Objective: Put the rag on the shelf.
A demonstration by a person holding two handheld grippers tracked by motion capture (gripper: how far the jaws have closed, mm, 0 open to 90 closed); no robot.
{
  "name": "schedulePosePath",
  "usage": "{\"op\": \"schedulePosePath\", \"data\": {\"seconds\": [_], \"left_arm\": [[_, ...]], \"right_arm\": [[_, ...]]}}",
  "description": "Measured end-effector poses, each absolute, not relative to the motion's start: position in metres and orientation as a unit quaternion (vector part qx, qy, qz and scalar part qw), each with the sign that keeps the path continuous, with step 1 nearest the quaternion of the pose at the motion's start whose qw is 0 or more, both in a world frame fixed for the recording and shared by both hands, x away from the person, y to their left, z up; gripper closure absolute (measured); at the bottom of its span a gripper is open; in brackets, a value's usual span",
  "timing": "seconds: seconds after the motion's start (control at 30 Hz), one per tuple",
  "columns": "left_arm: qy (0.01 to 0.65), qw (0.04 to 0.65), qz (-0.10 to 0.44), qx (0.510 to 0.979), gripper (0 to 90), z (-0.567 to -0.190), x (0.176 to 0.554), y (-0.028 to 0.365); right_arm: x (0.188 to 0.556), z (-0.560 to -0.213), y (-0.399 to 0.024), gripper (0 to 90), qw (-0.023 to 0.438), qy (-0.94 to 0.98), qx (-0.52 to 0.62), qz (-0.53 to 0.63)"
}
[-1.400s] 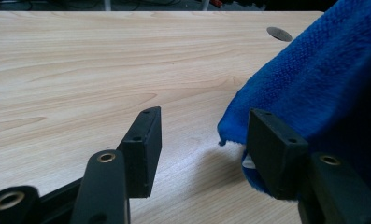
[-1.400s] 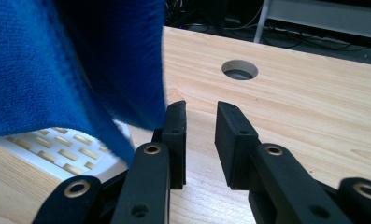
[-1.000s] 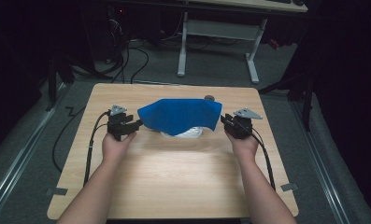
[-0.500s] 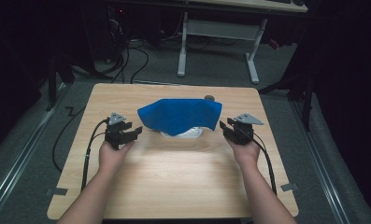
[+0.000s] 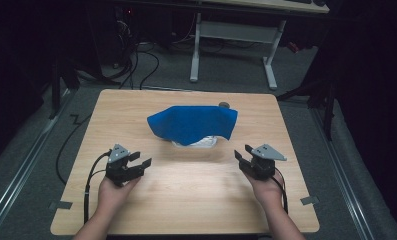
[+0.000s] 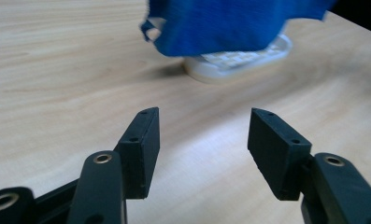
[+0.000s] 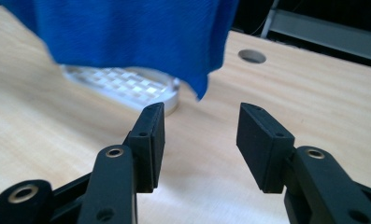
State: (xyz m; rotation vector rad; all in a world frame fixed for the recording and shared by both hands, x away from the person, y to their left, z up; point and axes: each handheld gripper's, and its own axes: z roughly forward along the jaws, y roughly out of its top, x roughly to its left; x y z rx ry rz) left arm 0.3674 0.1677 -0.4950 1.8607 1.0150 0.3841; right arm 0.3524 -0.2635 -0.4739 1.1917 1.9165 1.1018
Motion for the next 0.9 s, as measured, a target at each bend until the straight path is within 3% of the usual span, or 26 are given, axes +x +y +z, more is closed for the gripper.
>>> {"op": "schedulePosePath", "data": {"seconds": [0.27, 0.33, 0.5, 0.9], "left_arm": [[0.411, 0.448, 0.165, 0.777, 43.5, -0.511, 0.319, 0.140], [0.421, 0.453, 0.135, 0.774, 45.6, -0.518, 0.312, 0.130], [0.372, 0.447, 0.143, 0.801, 44.9, -0.516, 0.314, 0.119], [0.401, 0.446, 0.129, 0.789, 43.5, -0.523, 0.323, 0.134]], "right_arm": [[0.308, -0.486, -0.246, 48.7, 0.280, 0.719, 0.466, 0.434], [0.302, -0.492, -0.242, 48.0, 0.281, 0.715, 0.469, 0.435], [0.300, -0.506, -0.231, 45.6, 0.275, 0.763, 0.422, 0.405], [0.310, -0.512, -0.232, 44.6, 0.265, 0.778, 0.409, 0.397]]}}
